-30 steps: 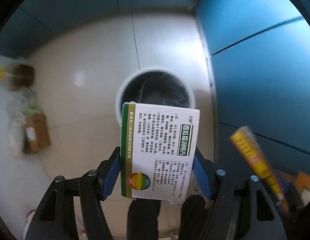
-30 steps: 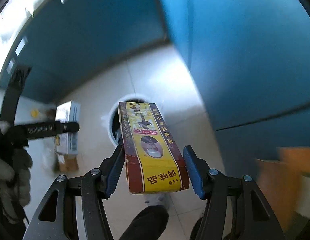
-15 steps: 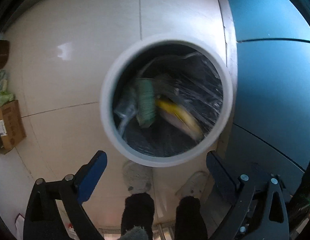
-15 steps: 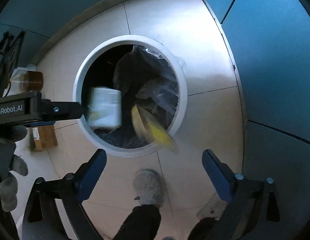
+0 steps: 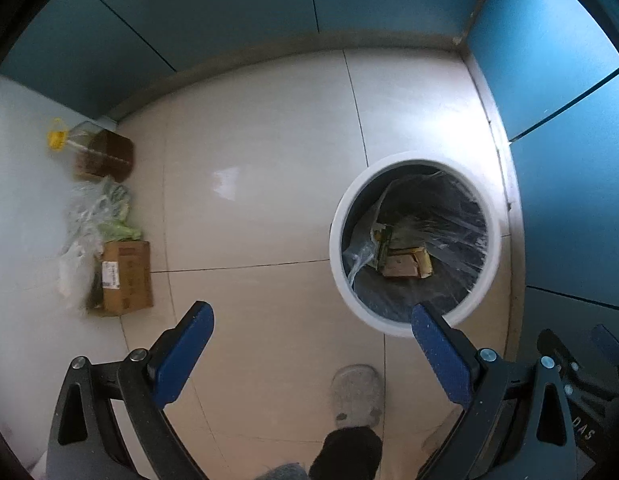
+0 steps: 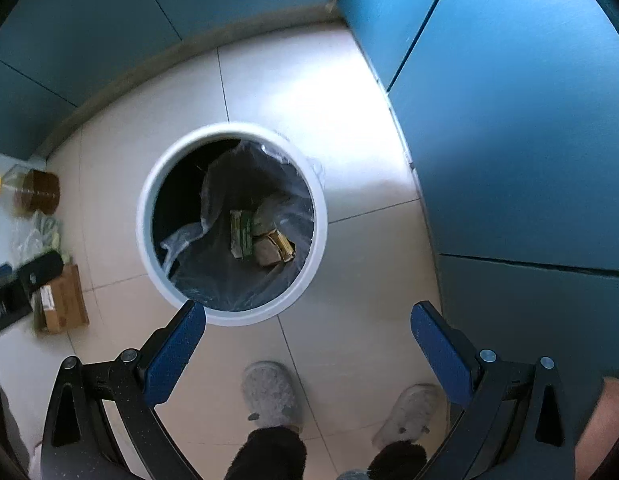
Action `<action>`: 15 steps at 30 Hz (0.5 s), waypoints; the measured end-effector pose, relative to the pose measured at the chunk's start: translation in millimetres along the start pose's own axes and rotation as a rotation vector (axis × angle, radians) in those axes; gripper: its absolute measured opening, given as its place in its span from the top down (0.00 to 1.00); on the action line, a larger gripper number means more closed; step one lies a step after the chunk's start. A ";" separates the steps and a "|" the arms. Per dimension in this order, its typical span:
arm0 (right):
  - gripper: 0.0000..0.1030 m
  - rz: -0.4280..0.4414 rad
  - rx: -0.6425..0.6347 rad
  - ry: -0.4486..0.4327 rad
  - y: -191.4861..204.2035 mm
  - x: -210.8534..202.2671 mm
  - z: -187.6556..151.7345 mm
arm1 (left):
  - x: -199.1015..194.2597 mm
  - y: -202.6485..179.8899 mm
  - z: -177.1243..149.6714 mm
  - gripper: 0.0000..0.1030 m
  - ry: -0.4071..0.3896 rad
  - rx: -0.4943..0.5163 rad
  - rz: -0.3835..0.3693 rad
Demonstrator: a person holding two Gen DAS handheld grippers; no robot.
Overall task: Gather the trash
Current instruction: 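Move both tools back from the bin toward the table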
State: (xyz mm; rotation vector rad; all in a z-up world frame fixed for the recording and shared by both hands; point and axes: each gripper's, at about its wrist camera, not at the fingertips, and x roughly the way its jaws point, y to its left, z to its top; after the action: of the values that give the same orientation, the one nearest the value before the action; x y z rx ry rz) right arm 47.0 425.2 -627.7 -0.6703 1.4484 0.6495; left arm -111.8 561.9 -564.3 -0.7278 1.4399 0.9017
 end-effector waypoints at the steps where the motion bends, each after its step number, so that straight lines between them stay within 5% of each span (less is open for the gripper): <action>1: 0.00 0.004 0.003 -0.006 -0.3 -10.6 -2.1 | -11.0 0.3 -2.3 0.02 -0.006 -0.008 -0.005; 15: 0.00 0.004 -0.039 -0.189 -7.9 -264.4 -40.5 | -231.0 16.5 -44.8 0.02 -0.156 -0.015 -0.105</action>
State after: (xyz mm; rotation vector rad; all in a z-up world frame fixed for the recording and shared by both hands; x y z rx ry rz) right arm 20.2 390.6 -363.7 -0.6187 1.2657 0.7262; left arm -130.9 513.4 -334.3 -0.7215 1.2471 0.8692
